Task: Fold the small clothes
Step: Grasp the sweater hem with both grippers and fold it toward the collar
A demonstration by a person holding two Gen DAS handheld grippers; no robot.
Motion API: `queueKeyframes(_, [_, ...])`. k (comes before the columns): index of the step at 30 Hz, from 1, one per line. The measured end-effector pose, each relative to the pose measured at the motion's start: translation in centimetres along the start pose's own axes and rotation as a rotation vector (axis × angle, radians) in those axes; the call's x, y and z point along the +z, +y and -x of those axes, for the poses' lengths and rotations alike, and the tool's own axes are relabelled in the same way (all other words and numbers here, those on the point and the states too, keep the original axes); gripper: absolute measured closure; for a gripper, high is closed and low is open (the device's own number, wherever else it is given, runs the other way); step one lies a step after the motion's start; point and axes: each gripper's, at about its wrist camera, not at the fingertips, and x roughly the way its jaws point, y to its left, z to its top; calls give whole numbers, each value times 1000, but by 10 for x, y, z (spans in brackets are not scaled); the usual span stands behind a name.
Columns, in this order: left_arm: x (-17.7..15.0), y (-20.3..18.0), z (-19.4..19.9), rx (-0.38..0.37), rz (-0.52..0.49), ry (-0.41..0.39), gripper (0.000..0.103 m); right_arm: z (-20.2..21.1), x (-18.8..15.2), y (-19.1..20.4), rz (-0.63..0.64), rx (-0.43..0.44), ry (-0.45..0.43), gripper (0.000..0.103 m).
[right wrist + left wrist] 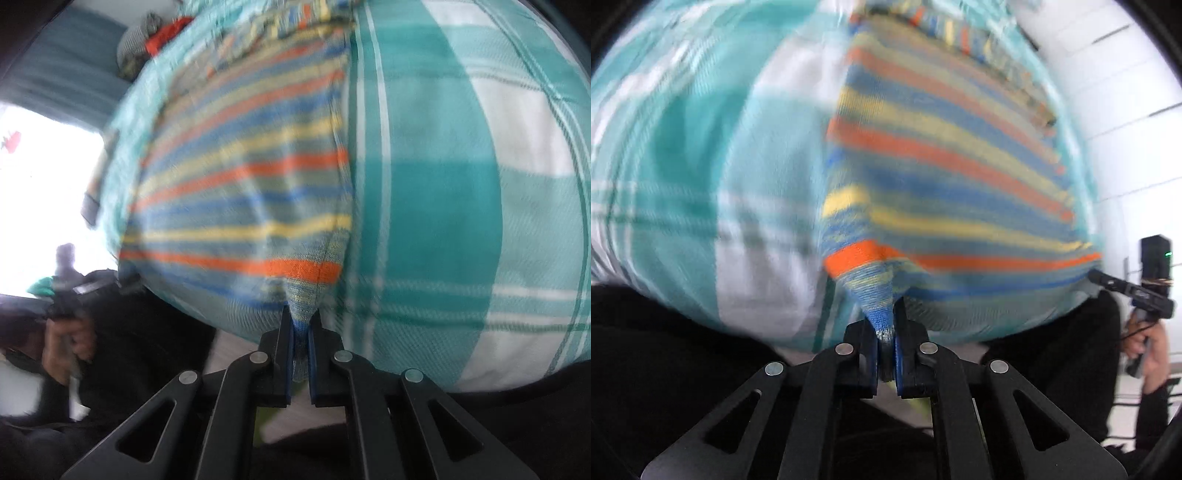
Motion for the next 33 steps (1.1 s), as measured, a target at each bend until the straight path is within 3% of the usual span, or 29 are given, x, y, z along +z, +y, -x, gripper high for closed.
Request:
queueKeyframes(3, [42, -1, 24, -57, 7, -86, 99, 16, 29, 4, -21, 77, -71, 97])
queueKeyframes(7, [131, -8, 37, -38, -21, -220, 99, 27, 88, 10, -24, 98, -175, 97])
queueKeyframes(9, [180, -18, 27, -38, -17, -246, 99, 31, 133, 9, -22, 91, -241, 97])
queueKeyframes(13, [284, -39, -2, 34, -53, -299, 98, 24, 221, -3, -67, 84, -315, 97])
queueKeyframes(16, [344, -45, -38, 103, -37, -295, 85, 11, 284, -24, -135, 119, -375, 96])
queueKeyframes(17, [359, -42, -48, 148, 5, -280, 71, 4, 302, -31, -160, 149, -401, 91])
queueKeyframes(19, [365, -33, -48, 165, 53, -301, 64, -3, 330, -49, -227, 76, -463, 64])
queueKeyframes(20, [362, -33, -45, 148, 58, -322, 57, -5, 333, -56, -267, 51, -492, 59])
queueKeyframes(22, [349, -27, -33, 93, 52, -368, 44, 4, 330, -60, -267, 99, -537, 59])
queueKeyframes(25, [318, -33, -24, 93, -45, -411, 40, 17, 313, -44, -148, 68, -566, 59])
queueKeyframes(28, [279, -46, -35, 99, -166, -364, 35, 11, 287, -10, 46, 41, -491, 59])
queueKeyframes(30, [250, -52, -46, 120, -213, -313, 25, -1, 268, 4, 119, 43, -441, 59])
queueKeyframes(33, [212, -47, -70, 211, -237, -212, 26, -30, 236, 13, 190, 5, -345, 55])
